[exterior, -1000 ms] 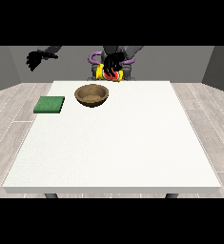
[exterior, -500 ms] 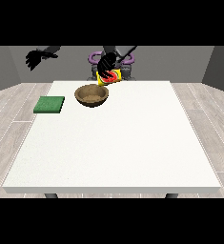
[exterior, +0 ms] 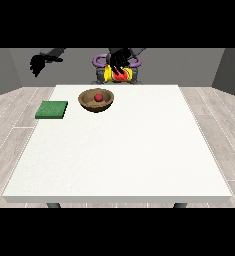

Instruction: Pick the cup and pour the ball into the bowl, then pick the bowl and place it on the pad

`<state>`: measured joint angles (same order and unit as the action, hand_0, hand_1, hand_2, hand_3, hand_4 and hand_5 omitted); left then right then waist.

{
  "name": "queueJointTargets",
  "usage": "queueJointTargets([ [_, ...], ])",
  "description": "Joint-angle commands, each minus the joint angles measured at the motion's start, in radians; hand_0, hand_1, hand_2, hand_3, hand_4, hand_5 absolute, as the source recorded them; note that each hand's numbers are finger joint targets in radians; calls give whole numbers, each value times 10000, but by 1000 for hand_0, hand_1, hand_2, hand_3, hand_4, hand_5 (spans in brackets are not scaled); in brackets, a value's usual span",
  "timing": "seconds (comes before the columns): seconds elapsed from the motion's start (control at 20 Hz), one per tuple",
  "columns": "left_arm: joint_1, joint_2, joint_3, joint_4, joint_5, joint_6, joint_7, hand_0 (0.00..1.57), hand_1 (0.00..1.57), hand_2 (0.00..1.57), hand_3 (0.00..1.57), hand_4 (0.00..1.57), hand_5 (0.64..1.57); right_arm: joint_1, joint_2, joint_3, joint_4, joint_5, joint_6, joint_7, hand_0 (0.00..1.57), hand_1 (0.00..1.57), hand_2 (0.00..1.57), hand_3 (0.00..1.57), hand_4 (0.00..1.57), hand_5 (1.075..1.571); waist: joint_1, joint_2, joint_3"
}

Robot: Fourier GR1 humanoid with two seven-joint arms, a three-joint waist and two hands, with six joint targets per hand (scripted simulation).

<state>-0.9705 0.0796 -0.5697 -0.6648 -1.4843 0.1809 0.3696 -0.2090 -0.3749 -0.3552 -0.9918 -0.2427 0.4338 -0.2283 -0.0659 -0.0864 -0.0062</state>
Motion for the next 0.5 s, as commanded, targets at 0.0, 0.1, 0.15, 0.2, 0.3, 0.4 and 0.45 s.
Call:
queueJointTargets([
  [0.0, 927, -57, 2461, -827, 2449, 1422, 387, 1296, 1296, 1571, 1571, 1571, 1156, 555, 207, 102, -194, 43, 28, -59, 0, 0, 0, 0, 0, 1567, 209, -116, -72],
  [0.1, 1385, -169, 3363, -1257, 3621, 1980, 5, 1175, 1175, 1443, 1274, 1465, 1170, 605, 350, 73, -272, 55, -295, 105, 0, 0, 0, 0, 104, 1565, 403, -167, -73],
  [0.15, 1775, -403, 3749, -1526, 4286, 2340, -300, 1023, 1023, 1257, 941, 1391, 1300, 702, 472, 147, -301, 106, -311, 29, 0, 0, 0, 0, 225, 1565, 532, -68, -94],
  [0.2, 2045, -761, 4269, -1782, 5046, 2764, -217, 897, 897, 851, 476, 1264, 1437, 507, 621, 144, -346, 66, -436, -35, 0, 0, 0, 0, 251, 1567, 584, 337, -175],
  [0.3, 2733, -774, 4678, -2352, 6714, 3147, -729, 0, 0, 0, 0, 630, 1569, 220, 953, 376, -519, 112, -539, -25, 0, 0, 0, 0, 351, 1568, 339, 787, -227],
  [0.4, 3246, -782, 5039, -2873, 8377, 3254, -1422, 0, 0, 0, 0, 0, 1541, 40, 1134, 538, -689, 237, -700, -82, 0, 0, 0, 0, 331, 1568, 159, 1142, -206],
  [0.45, 3454, -785, 5160, -3130, 9163, 3231, -1832, 0, 0, 0, 0, 0, 1550, -63, 1420, 665, -811, 306, -898, -162, 0, 0, 0, 0, 303, 1568, 122, 1263, -183],
])
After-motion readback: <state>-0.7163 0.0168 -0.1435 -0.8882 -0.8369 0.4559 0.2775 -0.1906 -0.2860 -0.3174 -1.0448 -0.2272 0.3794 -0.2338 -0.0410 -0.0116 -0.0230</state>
